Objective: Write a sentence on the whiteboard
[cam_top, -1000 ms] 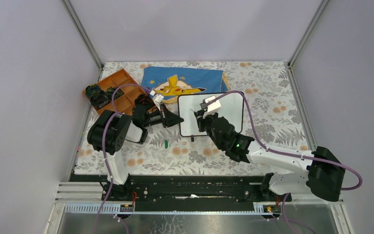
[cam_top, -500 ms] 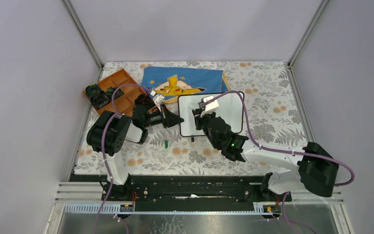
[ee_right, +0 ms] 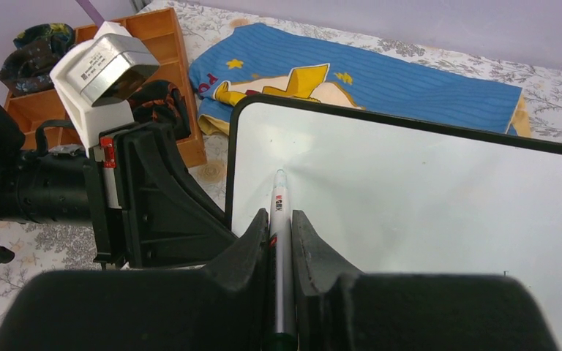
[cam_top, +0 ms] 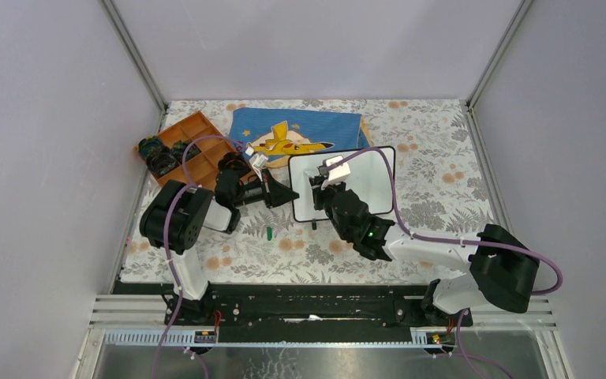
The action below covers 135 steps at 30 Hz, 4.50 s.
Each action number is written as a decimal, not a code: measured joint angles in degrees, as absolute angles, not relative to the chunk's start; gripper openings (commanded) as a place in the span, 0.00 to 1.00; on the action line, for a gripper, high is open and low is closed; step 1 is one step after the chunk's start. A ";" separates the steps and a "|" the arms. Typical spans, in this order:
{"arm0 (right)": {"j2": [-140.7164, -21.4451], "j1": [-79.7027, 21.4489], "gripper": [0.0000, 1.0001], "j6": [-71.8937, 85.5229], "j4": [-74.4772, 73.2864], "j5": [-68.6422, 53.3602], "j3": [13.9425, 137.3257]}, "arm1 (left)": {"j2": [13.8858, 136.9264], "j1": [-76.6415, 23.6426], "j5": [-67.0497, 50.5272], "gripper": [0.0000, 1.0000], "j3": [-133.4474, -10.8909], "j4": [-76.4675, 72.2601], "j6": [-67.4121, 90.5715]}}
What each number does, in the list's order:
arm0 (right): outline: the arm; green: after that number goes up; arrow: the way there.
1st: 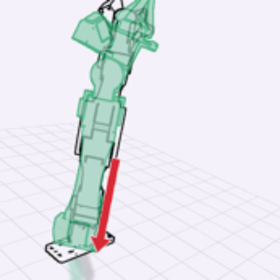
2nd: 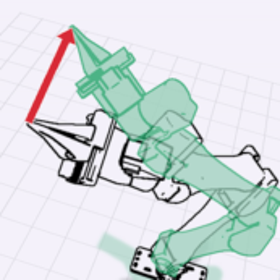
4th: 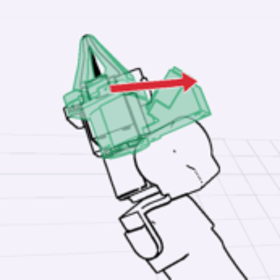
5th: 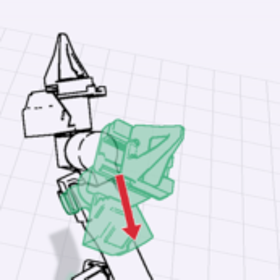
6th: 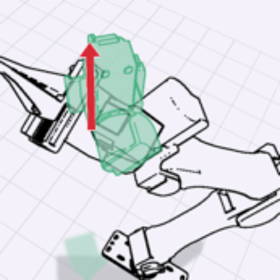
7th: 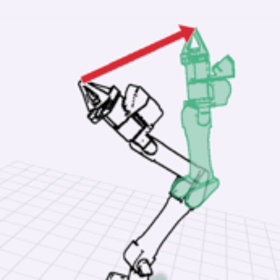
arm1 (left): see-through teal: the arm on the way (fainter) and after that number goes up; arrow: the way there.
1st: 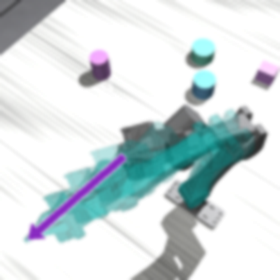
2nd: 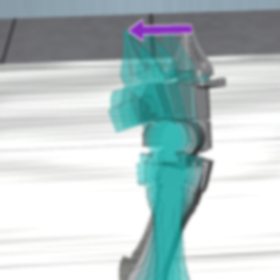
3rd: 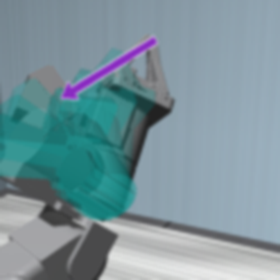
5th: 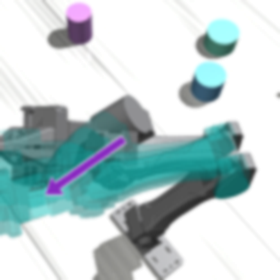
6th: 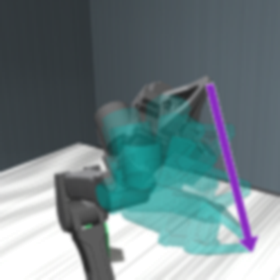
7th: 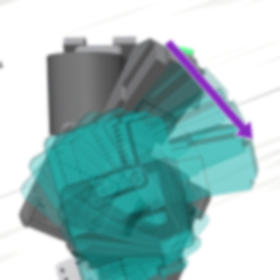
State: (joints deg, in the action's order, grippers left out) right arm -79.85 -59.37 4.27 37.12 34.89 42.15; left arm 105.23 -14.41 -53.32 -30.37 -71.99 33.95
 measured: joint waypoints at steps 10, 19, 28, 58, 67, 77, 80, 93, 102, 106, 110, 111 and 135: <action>-81.60 -59.37 0.00 4.27 39.53 35.44 42.37 | 105.19 -14.44 -53.32 0.00 -30.37 -71.75 33.82; -82.50 -59.09 0.00 4.80 39.51 35.51 43.16 | 104.79 -14.59 -53.08 0.00 -30.37 -70.98 33.45; -82.50 -58.81 0.00 5.69 38.48 35.53 43.16 | 104.42 -14.68 -52.93 0.00 -30.37 -70.17 32.86; -78.70 -58.81 0.00 6.87 36.73 36.47 37.82 | 104.38 -14.70 -52.53 0.00 -30.37 -69.25 32.36; -77.34 -58.02 0.00 6.66 36.80 36.56 37.74 | 104.36 -14.79 -52.53 0.00 -30.37 -69.21 32.23; -77.34 -56.27 0.00 6.68 38.37 36.42 37.78 | 104.27 -14.87 -52.51 0.00 -30.37 -69.10 31.94; -77.34 -56.07 0.00 6.68 38.98 36.36 37.78 | 104.27 -14.90 -52.51 0.00 -30.37 -69.04 31.94; -77.87 -55.79 0.00 7.68 38.52 35.38 38.68 | 104.03 -14.96 -52.49 0.00 -30.37 -68.86 31.62; -77.84 -55.79 0.00 9.23 37.60 33.54 38.15 | 104.01 -14.96 -52.47 0.00 -30.37 -68.49 31.48; -77.84 -55.81 0.00 10.02 36.62 32.05 37.60 | 103.94 -14.96 -52.40 0.00 -30.37 -68.20 31.38; -77.84 -55.83 0.00 10.74 35.97 30.48 37.28 | 103.85 -14.96 -52.38 0.00 -30.37 -68.05 31.31; -77.82 -55.83 0.00 10.90 35.62 30.22 37.23 | 103.85 -14.96 -52.38 0.00 -30.37 -68.05 31.31; -78.39 -56.62 0.00 12.75 30.98 24.51 37.21 | 103.83 -14.96 -52.29 0.00 -30.37 -67.88 31.18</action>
